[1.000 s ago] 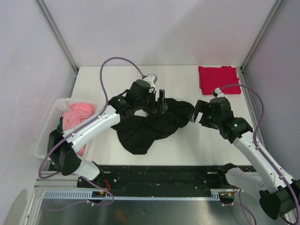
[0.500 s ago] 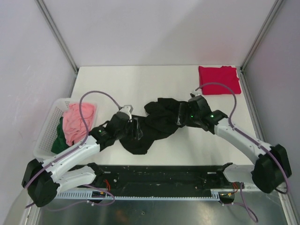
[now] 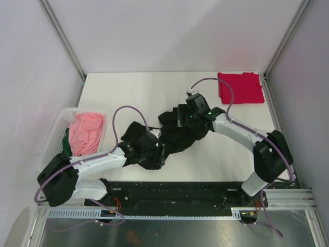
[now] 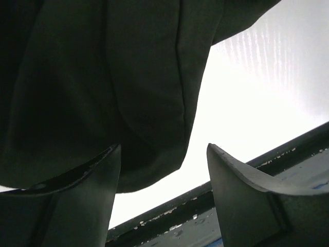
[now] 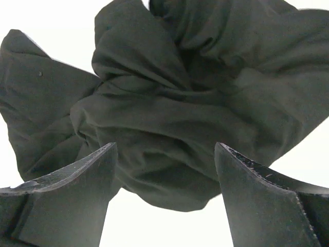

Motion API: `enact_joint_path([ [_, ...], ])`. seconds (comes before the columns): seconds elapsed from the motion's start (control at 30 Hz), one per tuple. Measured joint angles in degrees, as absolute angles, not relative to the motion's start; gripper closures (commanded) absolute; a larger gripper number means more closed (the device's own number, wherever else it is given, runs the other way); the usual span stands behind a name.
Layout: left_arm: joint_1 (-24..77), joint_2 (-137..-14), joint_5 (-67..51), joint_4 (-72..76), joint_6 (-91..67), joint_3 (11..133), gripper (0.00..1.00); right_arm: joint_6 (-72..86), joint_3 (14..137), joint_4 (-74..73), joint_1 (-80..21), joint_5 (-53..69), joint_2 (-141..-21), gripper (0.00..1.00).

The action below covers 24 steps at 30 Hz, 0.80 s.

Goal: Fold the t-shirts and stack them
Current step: Flatten out the tshirt

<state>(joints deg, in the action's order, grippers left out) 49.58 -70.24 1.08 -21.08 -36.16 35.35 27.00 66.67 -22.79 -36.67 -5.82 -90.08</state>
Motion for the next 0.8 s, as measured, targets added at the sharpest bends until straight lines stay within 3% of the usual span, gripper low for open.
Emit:
enact_joint_path([
  [0.13,50.8,-74.3,3.0,-19.7,-37.7,35.9,0.40,24.8,71.0,-22.4,-39.0,-6.7,-95.6,0.19],
  [0.27,50.9,-75.0,6.2,-19.7,-40.2,35.9,0.68,22.8,73.9,-22.6,-41.3,-8.1,-100.7,0.21],
  [0.33,50.7,-74.9,7.8,-19.2,-41.2,35.7,0.84,22.1,74.1,-23.2,-42.2,-8.8,-102.6,0.26],
  [0.4,50.1,-74.3,8.9,-18.9,-42.2,35.0,0.96,21.4,74.1,-24.1,-42.4,-9.9,-103.8,0.39],
  [0.5,47.5,-72.4,9.5,-18.7,-42.6,33.4,0.99,20.6,74.1,-25.9,-41.6,-11.5,-105.0,0.73],
  [0.57,44.4,-70.6,9.7,-19.1,-42.5,32.7,1.00,20.6,74.1,-27.0,-39.7,-12.2,-105.1,0.85],
  [0.8,30.6,-63.9,10.0,-22.0,-41.1,33.1,1.00,22.8,73.0,-29.7,-26.3,-12.5,-100.1,0.89],
])
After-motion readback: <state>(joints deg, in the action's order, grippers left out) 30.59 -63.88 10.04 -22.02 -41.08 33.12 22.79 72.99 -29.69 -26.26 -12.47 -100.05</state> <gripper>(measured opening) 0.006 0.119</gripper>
